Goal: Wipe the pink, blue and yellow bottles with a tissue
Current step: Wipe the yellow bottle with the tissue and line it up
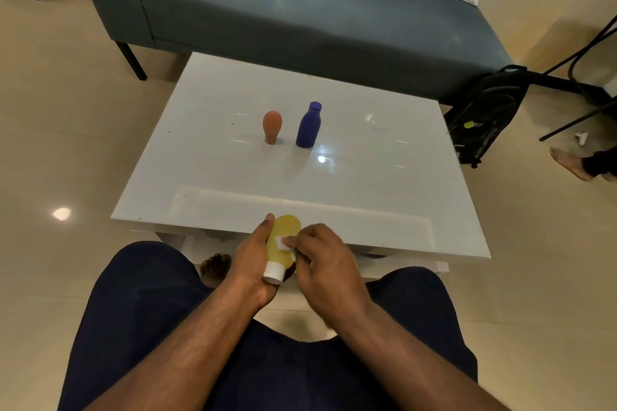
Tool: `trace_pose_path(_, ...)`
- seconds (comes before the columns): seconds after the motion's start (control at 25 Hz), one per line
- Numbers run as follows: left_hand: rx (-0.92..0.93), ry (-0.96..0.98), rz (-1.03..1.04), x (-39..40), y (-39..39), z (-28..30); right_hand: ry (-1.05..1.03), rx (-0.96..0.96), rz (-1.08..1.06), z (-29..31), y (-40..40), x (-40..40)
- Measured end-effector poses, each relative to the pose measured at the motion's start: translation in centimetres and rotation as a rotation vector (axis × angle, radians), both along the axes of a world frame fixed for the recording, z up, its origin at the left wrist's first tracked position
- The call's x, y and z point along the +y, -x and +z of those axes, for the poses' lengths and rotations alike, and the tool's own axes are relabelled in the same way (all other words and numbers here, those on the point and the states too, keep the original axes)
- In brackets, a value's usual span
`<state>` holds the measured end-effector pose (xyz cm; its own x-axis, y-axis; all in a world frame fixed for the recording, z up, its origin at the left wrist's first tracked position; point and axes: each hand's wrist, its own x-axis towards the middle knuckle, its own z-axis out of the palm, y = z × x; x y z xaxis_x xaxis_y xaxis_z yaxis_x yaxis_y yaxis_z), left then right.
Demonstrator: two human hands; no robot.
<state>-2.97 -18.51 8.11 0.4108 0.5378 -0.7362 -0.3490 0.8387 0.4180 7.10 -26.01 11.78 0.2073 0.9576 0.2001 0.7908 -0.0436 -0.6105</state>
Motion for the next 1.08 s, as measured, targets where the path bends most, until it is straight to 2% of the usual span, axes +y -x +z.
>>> trace_pose_path(0.12, 0.024, 0.016, 0.022, 0.1, -0.1, 0.1, 0.003, -0.031, 0.079, 0.1, 0.5, -0.8)
trace_pose_path(0.24, 0.057, -0.016, -0.01, -0.3, -0.4, 0.3, 0.045, -0.037, -0.051, -0.2, -1.7, 1.8)
trace_pose_path(0.32, 0.052, -0.01, -0.008, -0.4, -0.3, 0.5, 0.074, -0.051, -0.065, -0.1, -1.7, 2.2)
trace_pose_path(0.44, 0.005, 0.052, 0.024, 0.1, 0.2, 0.3, 0.027, -0.107, 0.062, 0.2, 0.8, 0.4)
trace_pose_path(0.56, -0.07, 0.067, -0.051, 0.1, 0.3, 0.8, 0.017, -0.131, 0.127, 0.5, 1.2, -0.1)
trace_pose_path(0.8, -0.003, -0.006, -0.228, -1.1, -0.4, 1.6, 0.11, -0.128, -0.082, 0.2, -2.1, 3.6)
trace_pose_path(0.96, 0.077, -0.093, -0.224, -1.1, -0.3, 1.3, 0.104, -0.276, 0.113, 0.6, 0.1, 2.0)
trace_pose_path(1.08, 0.083, -0.122, -0.257, -1.2, -0.6, 1.4, 0.097, -0.199, -0.012, 0.2, -2.2, 3.6)
